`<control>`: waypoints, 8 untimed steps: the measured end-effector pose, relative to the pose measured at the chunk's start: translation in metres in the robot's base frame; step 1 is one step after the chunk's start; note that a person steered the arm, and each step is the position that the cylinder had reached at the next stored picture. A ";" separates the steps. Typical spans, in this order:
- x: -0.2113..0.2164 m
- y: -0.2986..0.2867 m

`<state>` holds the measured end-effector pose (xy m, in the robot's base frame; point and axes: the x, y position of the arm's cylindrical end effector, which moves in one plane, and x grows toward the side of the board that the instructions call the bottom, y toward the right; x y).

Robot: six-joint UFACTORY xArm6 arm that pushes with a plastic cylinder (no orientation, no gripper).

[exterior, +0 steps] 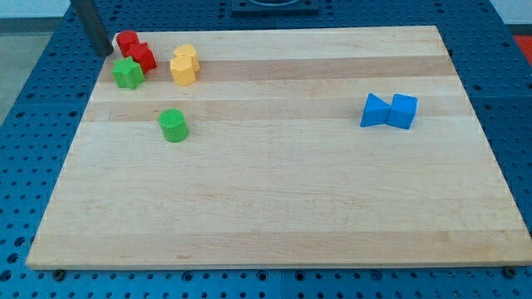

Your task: Move the red circle slightly towards the right

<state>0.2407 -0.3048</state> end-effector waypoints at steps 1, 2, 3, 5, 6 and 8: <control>-0.001 0.001; -0.016 0.001; -0.020 0.001; -0.014 0.009; -0.013 0.018; -0.012 0.044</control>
